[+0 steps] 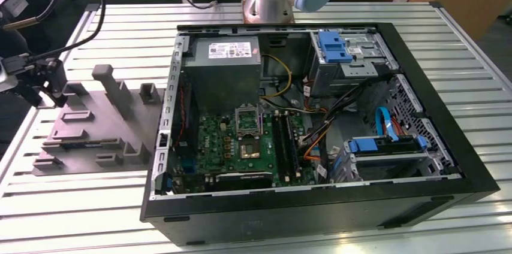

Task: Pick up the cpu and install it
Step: 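Pick up the cpu and move it towards the insertion slot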

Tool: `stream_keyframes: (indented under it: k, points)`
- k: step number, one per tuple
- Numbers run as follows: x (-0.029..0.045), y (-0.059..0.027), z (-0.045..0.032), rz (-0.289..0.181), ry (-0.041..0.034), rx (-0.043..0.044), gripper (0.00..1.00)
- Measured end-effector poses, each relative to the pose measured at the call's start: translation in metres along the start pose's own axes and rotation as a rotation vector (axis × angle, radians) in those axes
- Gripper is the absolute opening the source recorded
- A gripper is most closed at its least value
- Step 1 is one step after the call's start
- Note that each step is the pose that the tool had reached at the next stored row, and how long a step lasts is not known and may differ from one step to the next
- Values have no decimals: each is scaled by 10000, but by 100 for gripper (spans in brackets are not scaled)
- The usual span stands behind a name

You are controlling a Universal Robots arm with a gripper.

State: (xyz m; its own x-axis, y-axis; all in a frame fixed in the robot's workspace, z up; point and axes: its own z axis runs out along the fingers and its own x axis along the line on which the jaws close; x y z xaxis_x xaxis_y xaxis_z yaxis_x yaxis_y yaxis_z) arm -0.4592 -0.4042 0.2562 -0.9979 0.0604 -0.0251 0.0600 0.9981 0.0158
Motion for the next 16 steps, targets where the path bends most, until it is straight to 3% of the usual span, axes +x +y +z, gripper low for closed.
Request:
stream_keyframes:
  k: [16]
  points:
    - [-2,1,-62,0,0,0,47]
